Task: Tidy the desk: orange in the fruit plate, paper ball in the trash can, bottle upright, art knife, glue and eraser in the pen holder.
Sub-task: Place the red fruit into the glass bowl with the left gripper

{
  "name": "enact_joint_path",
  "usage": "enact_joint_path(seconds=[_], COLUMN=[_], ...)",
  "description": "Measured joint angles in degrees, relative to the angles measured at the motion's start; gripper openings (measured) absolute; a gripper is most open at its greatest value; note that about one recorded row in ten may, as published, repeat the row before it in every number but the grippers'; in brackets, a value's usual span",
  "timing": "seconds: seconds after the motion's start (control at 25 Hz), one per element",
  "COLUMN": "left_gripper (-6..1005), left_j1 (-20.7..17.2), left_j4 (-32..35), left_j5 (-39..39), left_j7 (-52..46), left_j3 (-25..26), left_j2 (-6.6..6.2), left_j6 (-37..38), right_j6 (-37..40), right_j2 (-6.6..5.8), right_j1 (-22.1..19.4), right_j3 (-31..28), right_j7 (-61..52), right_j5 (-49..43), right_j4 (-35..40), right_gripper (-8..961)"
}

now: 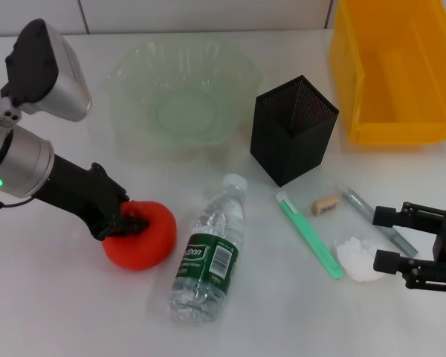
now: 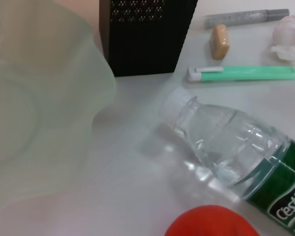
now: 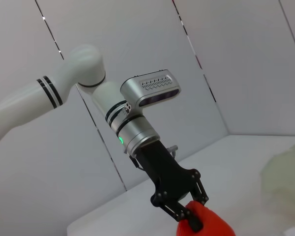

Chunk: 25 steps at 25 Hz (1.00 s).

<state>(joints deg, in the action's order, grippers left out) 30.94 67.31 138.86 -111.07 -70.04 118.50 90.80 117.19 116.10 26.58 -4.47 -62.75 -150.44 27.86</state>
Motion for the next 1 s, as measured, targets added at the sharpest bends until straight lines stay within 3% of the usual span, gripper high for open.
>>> enact_joint_path(seconds=[0.32, 0.6, 0.72, 0.8, 0.88, 1.0], left_gripper=[231, 156, 151, 148, 144, 150], left_j1=[1.27, 3.29, 4.63, 4.65, 5.33, 5.69], left_j4=[5.85, 7.83, 8.40, 7.97, 4.09, 2.90], left_j5=[-1.95, -2.43, -3.24, -3.44, -3.84, -3.83], left_j7=[0.06, 0.07, -0.53, -0.57, -1.35, -1.61], left_j3=[5.88, 8.81, 8.35, 7.85, 3.93, 3.02], left_j2=[0.02, 0.08, 0.35, 0.37, 0.43, 0.43], left_j6=[3.98, 0.64, -12.83, -15.14, -25.84, -27.52], right_j6=[0.05, 0.39, 0.34, 0.28, 0.21, 0.04], right_j2=[-0.01, -0.07, 0.00, 0.12, 0.26, 0.54], right_j1=[0.13, -0.35, -0.62, -0.72, -0.76, -0.85], right_j3=[-0.02, -0.02, -0.03, -0.12, -0.18, -0.20], right_j7=[-0.14, -0.17, -0.18, -0.18, -0.18, -0.18], right_j5=[0.88, 1.47, 1.47, 1.47, 1.50, 1.54], right_j4=[0.00, 0.00, -0.01, -0.11, -0.14, -0.24], right_gripper=[765, 765, 765, 765, 765, 765])
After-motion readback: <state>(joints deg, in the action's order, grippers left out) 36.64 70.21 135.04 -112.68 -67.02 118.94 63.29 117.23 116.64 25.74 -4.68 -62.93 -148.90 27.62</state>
